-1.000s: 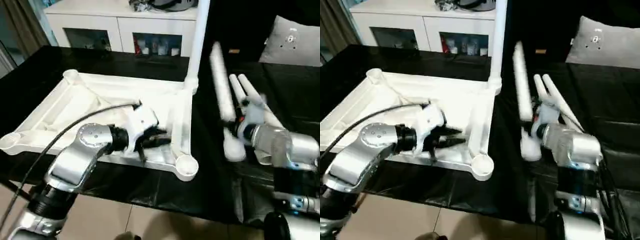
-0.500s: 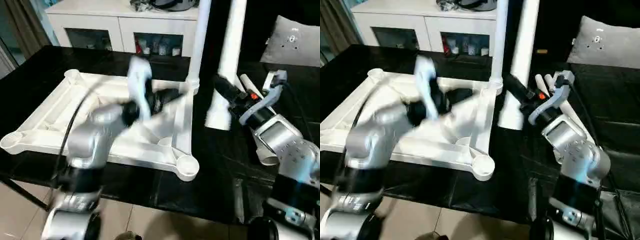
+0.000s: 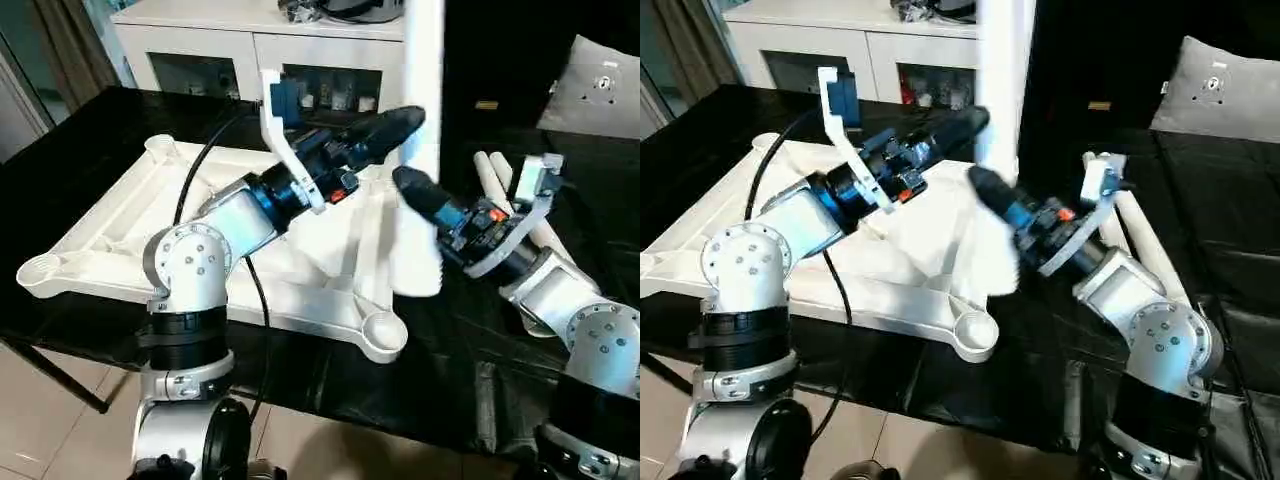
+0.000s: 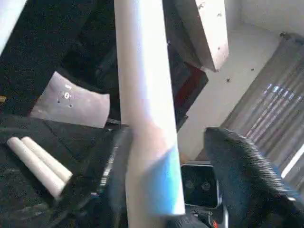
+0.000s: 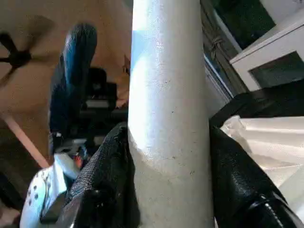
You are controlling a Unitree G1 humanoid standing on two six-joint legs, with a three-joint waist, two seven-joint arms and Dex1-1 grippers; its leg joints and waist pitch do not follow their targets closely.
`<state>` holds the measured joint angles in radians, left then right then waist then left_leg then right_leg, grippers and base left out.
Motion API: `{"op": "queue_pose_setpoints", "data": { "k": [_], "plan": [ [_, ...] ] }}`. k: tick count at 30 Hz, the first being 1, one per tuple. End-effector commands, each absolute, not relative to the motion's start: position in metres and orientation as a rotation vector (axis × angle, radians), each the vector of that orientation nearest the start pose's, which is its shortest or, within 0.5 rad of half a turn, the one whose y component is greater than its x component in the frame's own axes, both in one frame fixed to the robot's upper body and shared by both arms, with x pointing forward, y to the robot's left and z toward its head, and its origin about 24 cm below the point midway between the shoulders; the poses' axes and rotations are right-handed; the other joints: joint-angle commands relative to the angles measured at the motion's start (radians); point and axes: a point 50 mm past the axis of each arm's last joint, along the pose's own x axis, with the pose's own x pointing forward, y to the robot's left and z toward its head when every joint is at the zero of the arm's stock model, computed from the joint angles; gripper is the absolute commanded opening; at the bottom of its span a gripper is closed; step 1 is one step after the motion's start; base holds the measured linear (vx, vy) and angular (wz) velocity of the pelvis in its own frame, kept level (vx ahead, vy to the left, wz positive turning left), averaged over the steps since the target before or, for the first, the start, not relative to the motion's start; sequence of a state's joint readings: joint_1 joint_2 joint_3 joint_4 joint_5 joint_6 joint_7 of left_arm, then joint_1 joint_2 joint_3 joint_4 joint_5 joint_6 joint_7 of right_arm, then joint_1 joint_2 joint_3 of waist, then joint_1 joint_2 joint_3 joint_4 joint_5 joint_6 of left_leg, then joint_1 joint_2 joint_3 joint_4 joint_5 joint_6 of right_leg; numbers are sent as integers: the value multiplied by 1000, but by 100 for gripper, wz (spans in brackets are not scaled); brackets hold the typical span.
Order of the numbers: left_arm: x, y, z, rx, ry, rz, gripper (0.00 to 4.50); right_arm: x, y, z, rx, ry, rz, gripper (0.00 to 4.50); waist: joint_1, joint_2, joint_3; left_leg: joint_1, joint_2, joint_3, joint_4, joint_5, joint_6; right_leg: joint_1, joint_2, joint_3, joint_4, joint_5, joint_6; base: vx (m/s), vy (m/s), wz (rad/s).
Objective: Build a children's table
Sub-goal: Pick table leg
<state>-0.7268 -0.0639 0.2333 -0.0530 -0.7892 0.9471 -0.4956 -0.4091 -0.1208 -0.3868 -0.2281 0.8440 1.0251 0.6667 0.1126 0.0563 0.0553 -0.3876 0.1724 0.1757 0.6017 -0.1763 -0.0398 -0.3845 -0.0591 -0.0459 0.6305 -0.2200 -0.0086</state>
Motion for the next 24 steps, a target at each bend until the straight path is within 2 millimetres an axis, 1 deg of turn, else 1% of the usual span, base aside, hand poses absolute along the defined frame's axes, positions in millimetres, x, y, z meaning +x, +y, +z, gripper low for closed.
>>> {"op": "queue_pose_setpoints", "data": {
  "k": [1, 2, 3, 4, 5, 6, 7, 8, 9, 10, 11, 12, 13, 14, 15, 16, 18, 20, 21, 22, 23, 24],
  "plan": [
    [309, 57, 210, -622, 38, -1122, 333, 276, -141, 154, 532, 65, 969, 184, 4, -15, -71, 14, 47, -21, -59, -76, 10, 44, -77, 42, -91, -160, -137, 0, 0, 0],
    [309, 57, 210, -622, 38, -1122, 347, 276, -141, 154, 532, 65, 969, 184, 1, -17, -70, 13, 44, -21, -61, -79, -2, 45, -75, 43, -89, -159, -124, 0, 0, 0],
    [309, 56, 209, -602, 45, -1117, 352, 276, -139, 152, 496, 74, 960, 184, 0, -16, -70, 12, 43, -21, -61, -82, -2, 45, -76, 43, -89, -161, -123, 0, 0, 0],
    [310, 55, 205, -562, 63, -1095, 352, 278, -135, 149, 431, 73, 931, 184, 1, -13, -70, 12, 44, -22, -62, -87, -4, 43, -77, 43, -92, -169, -117, 0, 0, 0],
    [311, 54, 200, -513, 77, -1069, 351, 280, -132, 148, 399, 71, 909, 184, -2, -15, -68, 13, 45, -23, -64, -99, -8, 41, -77, 43, -94, -184, -110, 0, 0, 0],
    [312, 53, 196, -476, 83, -1044, 351, 281, -129, 146, 360, 64, 886, 184, -3, -14, -69, 15, 47, -24, -64, -105, -13, 40, -77, 44, -93, -186, -108, 0, 0, 0],
    [313, 52, 193, -447, 81, -1011, 351, 286, -127, 145, 283, 42, 828, 184, -6, -11, -68, 15, 45, -22, -64, -108, -13, 39, -75, 44, -94, -186, -109, 0, 0, 0],
    [316, 51, 192, -449, 74, -966, 351, 290, -125, 143, 214, 22, 776, 184, -7, -13, -68, 13, 45, -22, -64, -106, -21, 40, -76, 44, -93, -178, -108, 0, 0, 0],
    [318, 51, 191, -457, 68, -926, 351, 293, -123, 141, 148, 1, 733, 184, -9, -13, -68, 14, 46, -21, -63, -113, -28, 39, -76, 44, -94, -170, -115, 0, 0, 0],
    [321, 51, 190, -461, 51, -884, 351, 298, -123, 138, 76, -21, 655, 184, -9, -14, -69, 13, 48, -23, -63, -116, -34, 39, -81, 43, -93, -170, -118, 0, 0, 0],
    [323, 50, 189, -479, 45, -842, 351, 301, -123, 136, 21, -52, 599, 184, -13, -18, -68, 13, 45, -22, -62, -120, -36, 40, -80, 44, -94, -171, -122, 0, 0, 0],
    [325, 49, 189, -491, 42, -818, 351, 303, -123, 135, -15, -75, 564, 184, -13, -16, -69, 15, 44, -20, -61, -124, -29, 39, -79, 45, -94, -165, -131, 0, 0, 0],
    [326, 48, 187, -510, 40, -787, 351, 305, -123, 133, -92, -101, 511, 184, -14, -16, -69, 14, 45, -21, -62, -121, -27, 39, -78, 45, -93, -157, -134, 0, 0, 0],
    [327, 47, 187, -516, 38, -779, 333, 306, -123, 132, -123, -110, 494, 184, -14, -16, -70, 12, 43, -21, -61, -107, -21, 42, -75, 44, -89, -126, -138, 0, 0, 0],
    [327, 46, 187, -533, 37, -763, 322, 306, -122, 132, -174, -135, 476, 184, -15, -19, -72, 10, 43, -21, -60, -95, -7, 45, -74, 44, -84, -86, -146, 0, 0, 0],
    [328, 46, 187, -553, 32, -747, 314, 305, -120, 132, -219, -155, 467, 184, -15, -18, -72, 9, 44, -22, -59, -88, -3, 45, -74, 44, -83, -72, -149, 0, 0, 0],
    [329, 43, 189, -616, 19, -732, 314, 305, -117, 129, -333, -187, 444, 184, -22, -20, -72, 6, 40, -21, -56, -77, 23, 49, -72, 43, -80, -26, -162, 0, 0, 0],
    [329, 41, 191, -658, 17, -729, 314, 305, -115, 126, -404, -216, 424, 184, -26, -22, -72, 6, 38, -19, -53, -71, 28, 49, -73, 42, -79, -16, -171, 0, 0, 0],
    [329, 38, 191, -677, 16, -737, 314, 305, -114, 125, -435, -247, 418, 184, -30, -22, -71, 4, 37, -19, -53, -83, 34, 50, -74, 42, -81, -36, -173, 0, 0, 0],
    [329, 38, 191, -677, 16, -737, 314, 305, -114, 125, -435, -247, 418, 184, -30, -22, -71, 4, 37, -19, -53, -83, 34, 50, -74, 42, -81, -36, -173, 0, 0, 0],
    [329, 35, 191, -695, 24, -737, 314, 304, -110, 125, -488, -288, 412, 184, -31, -22, -71, 6, 38, -18, -52, -94, 44, 48, -72, 42, -83, -56, -173, 0, 0, 0],
    [330, 34, 190, -702, 29, -730, 314, 304, -109, 125, -506, -308, 409, 184, -32, -22, -70, 7, 39, -17, -52, -98, 49, 46, -70, 42, -84, -63, -173, 0, 0, 0]
  ]
}}
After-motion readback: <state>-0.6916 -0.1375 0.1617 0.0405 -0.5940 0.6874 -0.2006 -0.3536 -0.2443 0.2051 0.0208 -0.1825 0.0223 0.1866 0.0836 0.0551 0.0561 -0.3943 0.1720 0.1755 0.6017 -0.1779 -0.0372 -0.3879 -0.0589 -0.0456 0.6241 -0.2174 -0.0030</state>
